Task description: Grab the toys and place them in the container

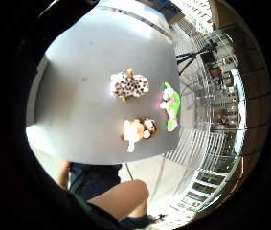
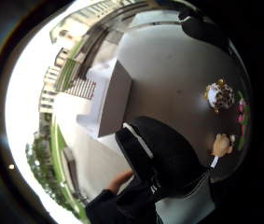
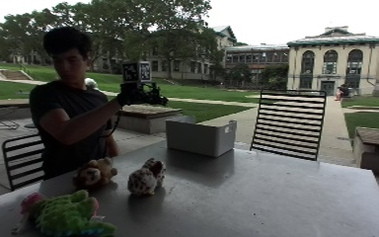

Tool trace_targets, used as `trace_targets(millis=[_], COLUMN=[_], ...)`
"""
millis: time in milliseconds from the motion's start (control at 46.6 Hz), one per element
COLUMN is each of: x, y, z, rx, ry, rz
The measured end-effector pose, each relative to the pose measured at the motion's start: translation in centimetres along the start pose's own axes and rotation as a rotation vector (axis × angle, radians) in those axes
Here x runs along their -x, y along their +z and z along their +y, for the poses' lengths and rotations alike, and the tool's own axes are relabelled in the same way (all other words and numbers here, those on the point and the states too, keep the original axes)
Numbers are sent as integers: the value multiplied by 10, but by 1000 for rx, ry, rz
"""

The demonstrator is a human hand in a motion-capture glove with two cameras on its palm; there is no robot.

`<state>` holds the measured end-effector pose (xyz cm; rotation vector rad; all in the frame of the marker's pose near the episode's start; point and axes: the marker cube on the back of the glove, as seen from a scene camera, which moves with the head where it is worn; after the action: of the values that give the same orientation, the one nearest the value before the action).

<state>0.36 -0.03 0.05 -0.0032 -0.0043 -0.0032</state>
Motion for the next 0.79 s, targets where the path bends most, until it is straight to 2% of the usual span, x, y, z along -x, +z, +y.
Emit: trace_targets(millis=[257, 429, 794], x=[-61, -90, -180], y=[13, 28, 105], z=[5, 34, 96], rx=[14, 39, 127], ry=[12, 50, 258], rz=[24, 20, -3])
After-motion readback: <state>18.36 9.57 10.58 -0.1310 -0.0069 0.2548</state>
